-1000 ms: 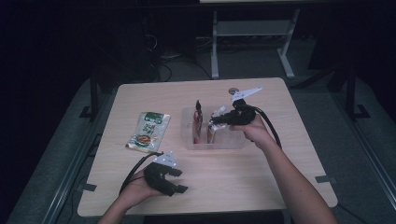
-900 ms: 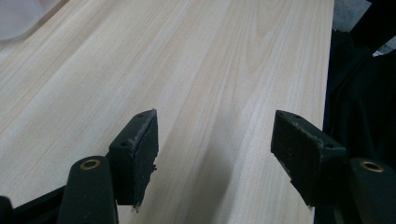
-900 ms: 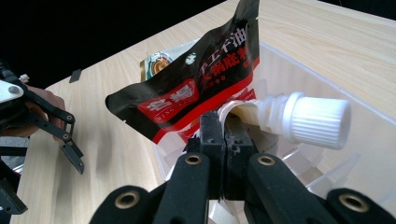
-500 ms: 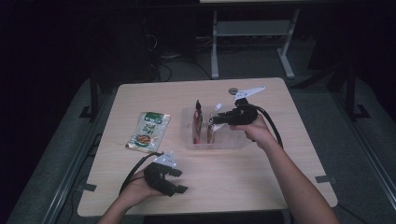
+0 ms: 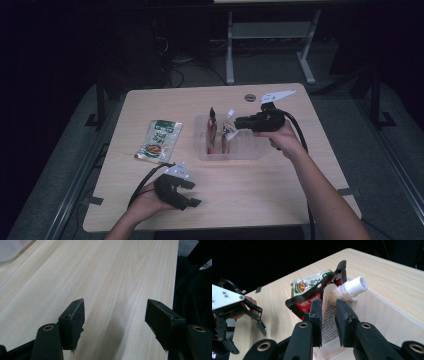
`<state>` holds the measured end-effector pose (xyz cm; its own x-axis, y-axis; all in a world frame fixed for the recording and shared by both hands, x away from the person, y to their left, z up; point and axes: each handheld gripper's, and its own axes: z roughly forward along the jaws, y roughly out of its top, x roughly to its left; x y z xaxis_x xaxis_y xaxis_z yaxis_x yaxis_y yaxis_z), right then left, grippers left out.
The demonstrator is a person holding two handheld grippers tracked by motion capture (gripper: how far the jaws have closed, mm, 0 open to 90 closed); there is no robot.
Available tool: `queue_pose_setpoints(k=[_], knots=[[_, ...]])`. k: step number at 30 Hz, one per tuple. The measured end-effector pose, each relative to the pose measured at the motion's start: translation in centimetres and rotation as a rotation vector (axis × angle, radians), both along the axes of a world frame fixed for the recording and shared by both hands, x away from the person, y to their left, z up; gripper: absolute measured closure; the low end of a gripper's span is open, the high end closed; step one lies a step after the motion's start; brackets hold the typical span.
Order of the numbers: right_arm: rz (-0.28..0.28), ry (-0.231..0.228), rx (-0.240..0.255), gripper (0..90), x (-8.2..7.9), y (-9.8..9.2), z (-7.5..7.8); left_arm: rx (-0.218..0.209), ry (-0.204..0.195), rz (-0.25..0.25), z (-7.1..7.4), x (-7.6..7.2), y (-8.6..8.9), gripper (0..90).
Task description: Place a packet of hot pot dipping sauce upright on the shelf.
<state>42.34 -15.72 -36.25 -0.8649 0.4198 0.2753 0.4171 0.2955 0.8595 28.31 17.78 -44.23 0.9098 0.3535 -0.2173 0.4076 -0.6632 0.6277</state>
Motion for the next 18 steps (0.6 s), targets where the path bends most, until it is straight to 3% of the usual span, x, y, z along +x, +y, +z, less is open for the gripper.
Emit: queue_pose_setpoints(k=[13, 18], knots=[[-0.005, -0.028, 0.009, 69.9, -1.7, -2.0, 1.2, 0.001, -0.001, 0.002, 0.1, 0.0, 0.0, 31.8], [-0.018, -0.033, -0.015, 66.6, -2.7, -2.8, 0.9, 0.006, 0.001, 0.002, 0.1, 0.0, 0.0, 31.8]])
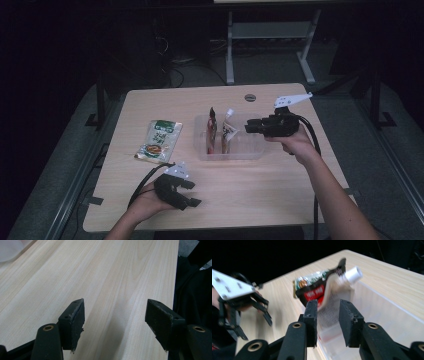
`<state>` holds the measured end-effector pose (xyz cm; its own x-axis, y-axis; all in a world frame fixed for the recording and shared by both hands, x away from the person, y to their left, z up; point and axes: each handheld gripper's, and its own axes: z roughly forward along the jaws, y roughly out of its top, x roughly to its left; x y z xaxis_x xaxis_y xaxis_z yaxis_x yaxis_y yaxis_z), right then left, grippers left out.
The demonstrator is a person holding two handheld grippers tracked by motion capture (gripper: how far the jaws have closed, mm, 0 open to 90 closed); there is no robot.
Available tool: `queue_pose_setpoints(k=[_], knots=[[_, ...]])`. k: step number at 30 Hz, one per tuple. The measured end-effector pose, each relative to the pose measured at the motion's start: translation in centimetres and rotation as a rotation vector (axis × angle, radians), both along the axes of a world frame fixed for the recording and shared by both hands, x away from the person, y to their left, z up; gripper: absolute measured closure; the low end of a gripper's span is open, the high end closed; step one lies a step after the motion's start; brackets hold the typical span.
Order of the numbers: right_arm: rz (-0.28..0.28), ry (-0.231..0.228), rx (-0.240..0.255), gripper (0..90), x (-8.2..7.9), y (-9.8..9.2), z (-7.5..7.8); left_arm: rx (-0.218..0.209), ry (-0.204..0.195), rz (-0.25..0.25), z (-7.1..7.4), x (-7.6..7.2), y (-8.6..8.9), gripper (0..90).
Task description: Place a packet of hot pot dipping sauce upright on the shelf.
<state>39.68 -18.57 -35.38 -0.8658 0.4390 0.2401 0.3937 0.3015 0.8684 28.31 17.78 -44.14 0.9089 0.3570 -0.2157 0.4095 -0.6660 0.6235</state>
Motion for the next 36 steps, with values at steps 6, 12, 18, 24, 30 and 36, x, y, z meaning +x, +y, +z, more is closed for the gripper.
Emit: queue_pose_setpoints(k=[6, 12, 18, 24, 30, 36], knots=[[-0.011, -0.004, -0.053, 61.8, -1.2, -0.6, -0.6, 0.0, -0.002, 0.002, 0.0, 0.0, 0.0, 31.8], [-0.015, 0.004, -0.069, 56.3, -2.4, -1.1, -1.1, 0.001, 0.0, 0.005, 0.0, 0.0, 0.1, 31.8], [-0.01, 0.01, -0.1, 49.0, -3.9, -0.9, -2.0, -0.003, -0.004, 0.011, 0.0, 0.0, 0.2, 31.8], [0.003, 0.013, -0.128, 45.0, -5.3, -0.8, -3.0, 0.0, -0.003, 0.019, 0.2, 0.0, 0.3, 31.8], [0.008, 0.027, -0.151, 43.5, -6.8, -0.8, -4.3, -0.003, -0.005, 0.023, 0.2, 0.0, 0.3, 31.9], [0.013, 0.04, -0.184, 42.8, -8.1, -1.1, -5.6, -0.005, -0.002, 0.028, 0.1, 0.0, 0.4, 31.9]])
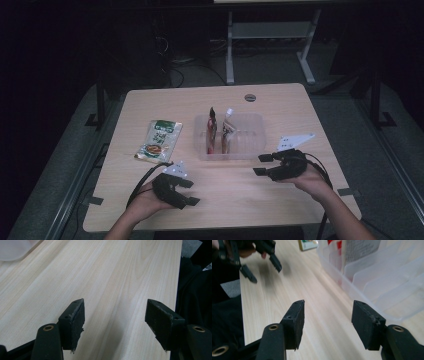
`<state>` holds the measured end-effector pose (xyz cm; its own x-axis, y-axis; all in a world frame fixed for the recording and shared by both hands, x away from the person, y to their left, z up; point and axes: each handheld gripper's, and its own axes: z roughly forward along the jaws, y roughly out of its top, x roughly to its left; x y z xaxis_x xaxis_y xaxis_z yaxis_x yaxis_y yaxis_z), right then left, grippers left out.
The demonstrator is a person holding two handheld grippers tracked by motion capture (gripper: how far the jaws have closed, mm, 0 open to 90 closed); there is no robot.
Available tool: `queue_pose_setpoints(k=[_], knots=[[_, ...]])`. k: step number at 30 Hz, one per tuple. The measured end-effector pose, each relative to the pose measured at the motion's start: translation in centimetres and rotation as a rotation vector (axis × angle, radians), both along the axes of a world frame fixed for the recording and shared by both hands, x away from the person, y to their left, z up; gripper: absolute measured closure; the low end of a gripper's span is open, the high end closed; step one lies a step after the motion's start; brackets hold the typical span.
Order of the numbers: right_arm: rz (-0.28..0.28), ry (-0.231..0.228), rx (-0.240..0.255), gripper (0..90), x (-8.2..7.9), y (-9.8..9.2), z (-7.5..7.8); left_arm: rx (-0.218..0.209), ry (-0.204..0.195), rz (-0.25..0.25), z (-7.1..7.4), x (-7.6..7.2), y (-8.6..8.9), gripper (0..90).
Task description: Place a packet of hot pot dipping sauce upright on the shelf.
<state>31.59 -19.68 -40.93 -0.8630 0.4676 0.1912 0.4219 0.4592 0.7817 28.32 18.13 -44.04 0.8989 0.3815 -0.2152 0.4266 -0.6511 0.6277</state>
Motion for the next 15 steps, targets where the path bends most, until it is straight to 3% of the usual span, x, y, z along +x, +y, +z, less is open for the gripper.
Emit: queue_pose_setpoints(k=[6, 15], knots=[[0.028, 0.009, -0.031, 41.7, -0.9, 0.1, -1.3, 0.002, 0.002, 0.003, -0.1, 0.0, -0.1, 31.9], [0.065, 0.022, -0.067, 40.1, -0.9, 1.3, -2.4, 0.016, -0.003, 0.02, 0.0, 0.1, 0.3, 32.1]])
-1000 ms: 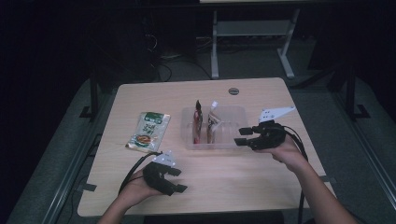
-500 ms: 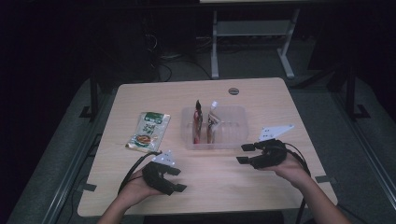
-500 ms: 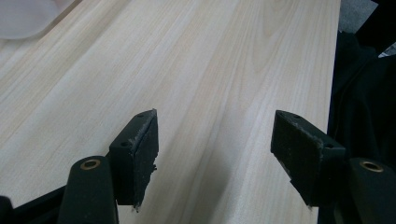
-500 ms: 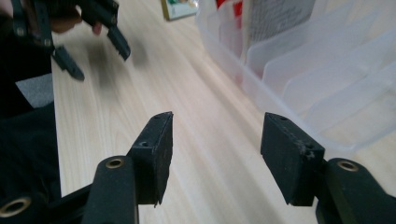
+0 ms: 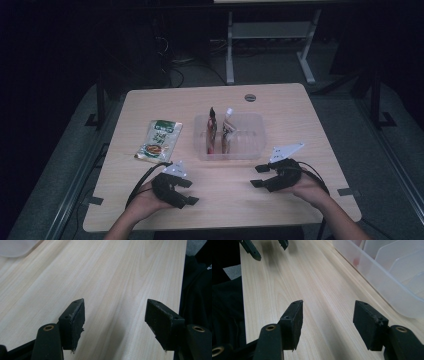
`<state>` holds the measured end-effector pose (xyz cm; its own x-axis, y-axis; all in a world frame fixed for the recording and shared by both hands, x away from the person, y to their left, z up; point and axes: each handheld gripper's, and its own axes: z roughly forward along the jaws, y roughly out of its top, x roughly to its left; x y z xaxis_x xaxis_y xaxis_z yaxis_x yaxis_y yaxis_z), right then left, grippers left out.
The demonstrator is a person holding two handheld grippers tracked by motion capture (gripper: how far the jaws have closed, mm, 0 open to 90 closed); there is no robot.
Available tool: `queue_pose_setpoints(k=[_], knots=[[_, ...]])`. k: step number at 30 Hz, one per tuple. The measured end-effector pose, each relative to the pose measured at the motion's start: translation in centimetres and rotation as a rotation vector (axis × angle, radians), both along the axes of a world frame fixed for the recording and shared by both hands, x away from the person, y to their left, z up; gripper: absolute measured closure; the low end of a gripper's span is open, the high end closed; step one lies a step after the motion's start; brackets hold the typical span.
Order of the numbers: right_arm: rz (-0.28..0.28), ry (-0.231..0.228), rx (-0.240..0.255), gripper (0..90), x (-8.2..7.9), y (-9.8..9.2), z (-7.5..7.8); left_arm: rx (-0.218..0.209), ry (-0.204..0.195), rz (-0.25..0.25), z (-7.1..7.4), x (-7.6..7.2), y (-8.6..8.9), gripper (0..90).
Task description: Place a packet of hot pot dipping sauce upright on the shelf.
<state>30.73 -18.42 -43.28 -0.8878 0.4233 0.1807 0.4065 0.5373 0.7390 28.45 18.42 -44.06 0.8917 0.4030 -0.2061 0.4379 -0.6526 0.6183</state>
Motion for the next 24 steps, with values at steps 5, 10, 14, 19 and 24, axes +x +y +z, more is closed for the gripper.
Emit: queue_pose_setpoints(k=[5, 10, 14, 19, 24], knots=[[-0.002, 0.0, 0.0, 39.3, 0.0, 0.1, 0.1, -0.003, -0.014, 0.033, 0.3, 0.3, 0.5, 32.1], [-0.002, -0.003, 0.0, 39.1, 0.1, 0.1, 0.0, -0.013, -0.04, 0.097, 0.9, 1.1, 1.4, 32.1], [-0.005, 0.001, -0.002, 39.0, 0.2, 0.1, -0.1, -0.007, -0.066, 0.159, 1.6, 2.2, 2.4, 32.1], [-0.005, 0.0, -0.003, 38.8, 0.2, 0.1, -0.1, 0.018, -0.099, 0.236, 2.4, 4.0, 3.7, 32.0], [-0.011, -0.001, -0.003, 38.7, 0.2, 0.1, -0.1, 0.048, -0.137, 0.323, 2.8, 5.9, 5.0, 31.9]])
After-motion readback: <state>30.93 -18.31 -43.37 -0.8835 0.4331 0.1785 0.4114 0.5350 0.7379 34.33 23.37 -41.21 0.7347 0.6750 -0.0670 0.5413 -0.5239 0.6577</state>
